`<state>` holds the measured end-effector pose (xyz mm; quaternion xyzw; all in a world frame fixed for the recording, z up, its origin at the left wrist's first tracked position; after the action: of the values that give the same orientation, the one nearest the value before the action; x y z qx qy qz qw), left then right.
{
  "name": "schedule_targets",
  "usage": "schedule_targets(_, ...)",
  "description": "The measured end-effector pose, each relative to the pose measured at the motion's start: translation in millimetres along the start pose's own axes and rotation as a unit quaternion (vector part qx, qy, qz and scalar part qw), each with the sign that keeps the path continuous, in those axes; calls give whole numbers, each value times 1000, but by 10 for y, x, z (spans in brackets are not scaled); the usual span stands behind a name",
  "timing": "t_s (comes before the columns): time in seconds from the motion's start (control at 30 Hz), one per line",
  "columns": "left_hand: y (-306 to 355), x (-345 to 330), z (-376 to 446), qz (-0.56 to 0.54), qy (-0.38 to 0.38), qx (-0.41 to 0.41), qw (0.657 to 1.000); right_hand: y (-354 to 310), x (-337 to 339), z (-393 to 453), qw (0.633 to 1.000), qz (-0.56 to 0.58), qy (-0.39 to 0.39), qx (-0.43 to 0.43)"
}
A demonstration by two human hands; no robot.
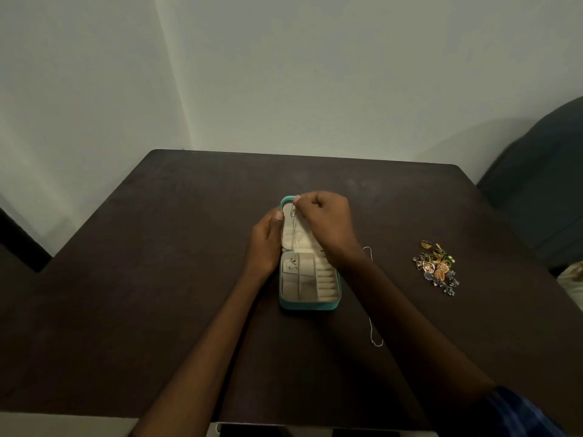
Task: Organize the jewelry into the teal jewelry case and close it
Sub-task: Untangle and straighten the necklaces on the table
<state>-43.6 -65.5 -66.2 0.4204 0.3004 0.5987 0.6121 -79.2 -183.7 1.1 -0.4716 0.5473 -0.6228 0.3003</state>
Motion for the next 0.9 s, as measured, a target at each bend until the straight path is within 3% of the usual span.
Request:
schedule_targets(0.23,-63,-7,-22,1,-15,0,1000,-327,136,-109,992,98,-79,13)
schedule_targets(0.5,-90,9,-89,-23,6,39,999,-670,396,-219,989,109,-83,54)
schedule_targets(0.67,-27,132,-144,52,57,76,994,-869,591,-388,987,107,-93,77)
schedule_targets(0.73,211,218,-177,91,98,36,990,-952,677,-470,986,102,-105,82)
schedule_targets(0.8,544,210,-187,50,106,-16,993,-1036,766,-546,985,88,-117,86)
schedule_targets(0.9,1086,-11,-168,-65,22,-67,995,-1122,890,-655,983,80,-144,83)
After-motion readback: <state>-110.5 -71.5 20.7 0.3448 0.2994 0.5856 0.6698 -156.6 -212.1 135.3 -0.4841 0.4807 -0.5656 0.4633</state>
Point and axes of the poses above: each hand's wrist, its own z-axis towards the middle knuckle, its own x-axis out of the back of the hand, y = z × x, the point moved 6 cm from there along z, towards the middle knuckle, and after that the axes turned 14 degrees about -x, right-handed, at the moved point
